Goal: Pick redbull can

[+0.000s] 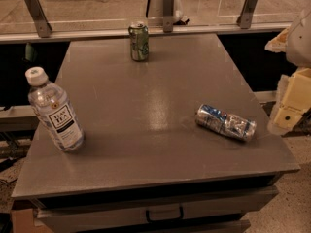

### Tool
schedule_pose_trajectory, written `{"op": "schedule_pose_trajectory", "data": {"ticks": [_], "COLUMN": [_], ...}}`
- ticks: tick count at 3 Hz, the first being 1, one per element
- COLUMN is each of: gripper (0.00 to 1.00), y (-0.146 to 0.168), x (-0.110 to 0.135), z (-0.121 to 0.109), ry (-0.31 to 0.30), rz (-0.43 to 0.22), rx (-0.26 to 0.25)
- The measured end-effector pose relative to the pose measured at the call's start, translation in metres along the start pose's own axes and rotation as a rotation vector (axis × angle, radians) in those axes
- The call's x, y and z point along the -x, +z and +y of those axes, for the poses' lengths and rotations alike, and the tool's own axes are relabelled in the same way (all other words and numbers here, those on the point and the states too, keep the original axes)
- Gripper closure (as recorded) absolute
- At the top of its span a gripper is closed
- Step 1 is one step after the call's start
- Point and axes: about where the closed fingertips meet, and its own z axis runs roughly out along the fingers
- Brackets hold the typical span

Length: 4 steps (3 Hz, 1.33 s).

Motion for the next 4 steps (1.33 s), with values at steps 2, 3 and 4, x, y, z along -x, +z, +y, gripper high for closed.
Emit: {"op": "schedule_pose_trajectory", "data": {"ticks": [2,3,4], "gripper": [0.00,0.00,0.00], "y": [0.003,0.032,0.073], "x": [0.001,0.005,0.003], "z": [-0.001,-0.004,-0.011], "ry": [-0.003,-0.002,0.029], "rz": [-0.024,-0.063,-0.066], "rx": [0.005,0.044,0.074]}}
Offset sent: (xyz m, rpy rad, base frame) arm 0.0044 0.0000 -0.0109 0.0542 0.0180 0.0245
